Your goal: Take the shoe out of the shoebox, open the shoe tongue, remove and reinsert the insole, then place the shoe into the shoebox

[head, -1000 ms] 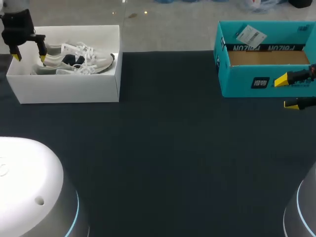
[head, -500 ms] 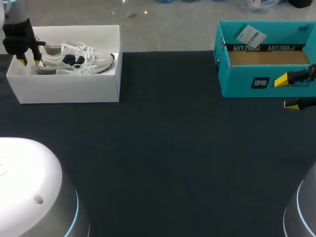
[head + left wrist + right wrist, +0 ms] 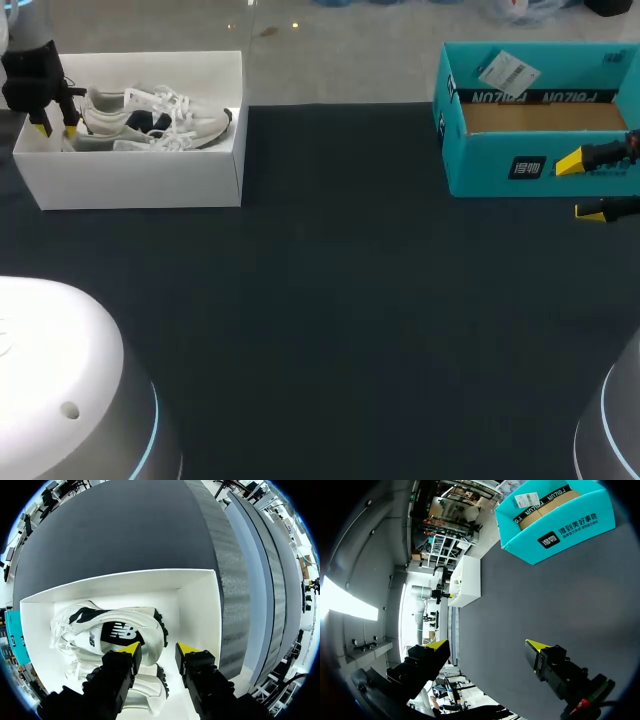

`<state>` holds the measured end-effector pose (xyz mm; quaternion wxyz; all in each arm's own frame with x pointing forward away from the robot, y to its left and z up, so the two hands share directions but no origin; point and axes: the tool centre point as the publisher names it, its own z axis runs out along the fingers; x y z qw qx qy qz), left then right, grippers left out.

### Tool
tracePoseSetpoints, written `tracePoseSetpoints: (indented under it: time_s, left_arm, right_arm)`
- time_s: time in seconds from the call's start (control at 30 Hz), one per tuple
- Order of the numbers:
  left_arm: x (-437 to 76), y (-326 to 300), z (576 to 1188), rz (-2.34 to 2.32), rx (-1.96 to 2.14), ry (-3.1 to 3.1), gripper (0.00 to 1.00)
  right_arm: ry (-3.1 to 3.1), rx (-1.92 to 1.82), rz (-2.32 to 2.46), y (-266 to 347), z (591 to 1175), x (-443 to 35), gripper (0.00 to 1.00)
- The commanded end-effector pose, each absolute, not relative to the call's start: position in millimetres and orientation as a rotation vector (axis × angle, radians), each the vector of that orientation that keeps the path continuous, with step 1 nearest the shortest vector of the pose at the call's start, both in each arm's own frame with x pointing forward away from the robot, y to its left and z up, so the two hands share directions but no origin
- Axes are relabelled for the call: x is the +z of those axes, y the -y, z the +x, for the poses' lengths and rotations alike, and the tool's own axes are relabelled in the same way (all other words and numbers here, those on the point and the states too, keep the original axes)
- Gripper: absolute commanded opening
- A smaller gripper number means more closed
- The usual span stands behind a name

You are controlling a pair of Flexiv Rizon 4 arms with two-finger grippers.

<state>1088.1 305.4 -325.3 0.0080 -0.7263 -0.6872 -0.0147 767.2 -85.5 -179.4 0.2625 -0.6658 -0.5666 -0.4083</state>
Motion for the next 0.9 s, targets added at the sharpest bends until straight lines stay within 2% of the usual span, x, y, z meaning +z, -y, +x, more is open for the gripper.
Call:
tracePoseSetpoints:
  time_s: [0.03,0.4,0.77,0.87,0.9]
  left_arm:
    - [-336.4,-303.2,1096.3,-2.278,-0.042,2.133,0.47]
    - [-361.6,-304.8,1095.8,-2.302,-0.018,2.131,0.44]
    - [-391.1,-304.9,1093.2,-2.294,0.004,2.132,0.49]
    - [-399.5,-306.0,1094.0,-2.281,0.026,2.139,0.47]
    - [-401.3,-306.3,1094.0,-2.280,0.033,2.139,0.43]
  right_arm:
    - [1.533,-1.102,-1.803,84.9,767.4,-179.6,1.00]
    - [1.533,-1.102,-1.803,84.9,767.4,-179.6,1.00]
    - [1.533,-1.102,-1.803,84.9,767.4,-179.6,1.00]
    - [1.533,-1.102,-1.803,84.9,767.4,-179.6,1.00]
    - [1.533,-1.102,-1.803,84.9,767.4,-179.6,1.00]
